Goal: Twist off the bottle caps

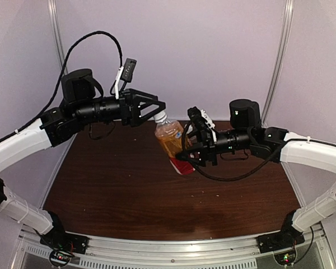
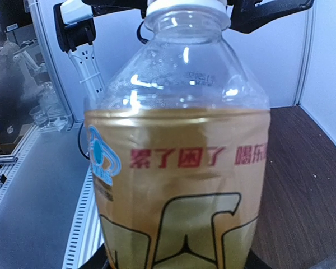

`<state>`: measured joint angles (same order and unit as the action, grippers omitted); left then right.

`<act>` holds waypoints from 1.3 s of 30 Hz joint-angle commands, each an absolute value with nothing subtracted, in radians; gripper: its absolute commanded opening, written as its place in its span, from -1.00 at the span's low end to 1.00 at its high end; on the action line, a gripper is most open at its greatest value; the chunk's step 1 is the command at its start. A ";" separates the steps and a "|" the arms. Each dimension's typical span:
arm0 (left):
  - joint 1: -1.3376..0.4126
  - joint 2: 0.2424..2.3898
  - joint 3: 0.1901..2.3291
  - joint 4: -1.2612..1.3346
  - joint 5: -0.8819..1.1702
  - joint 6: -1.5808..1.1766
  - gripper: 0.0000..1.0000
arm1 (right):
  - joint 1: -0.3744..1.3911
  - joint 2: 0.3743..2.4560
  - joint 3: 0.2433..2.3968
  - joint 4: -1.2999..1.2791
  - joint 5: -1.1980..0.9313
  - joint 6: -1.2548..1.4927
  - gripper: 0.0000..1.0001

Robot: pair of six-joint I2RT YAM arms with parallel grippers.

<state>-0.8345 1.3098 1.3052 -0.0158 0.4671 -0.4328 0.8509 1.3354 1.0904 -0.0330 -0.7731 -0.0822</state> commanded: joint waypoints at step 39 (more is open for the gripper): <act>-0.815 1.350 1.280 0.190 0.887 -0.406 -0.41 | 0.850 1.358 1.157 0.020 -0.928 0.015 -0.37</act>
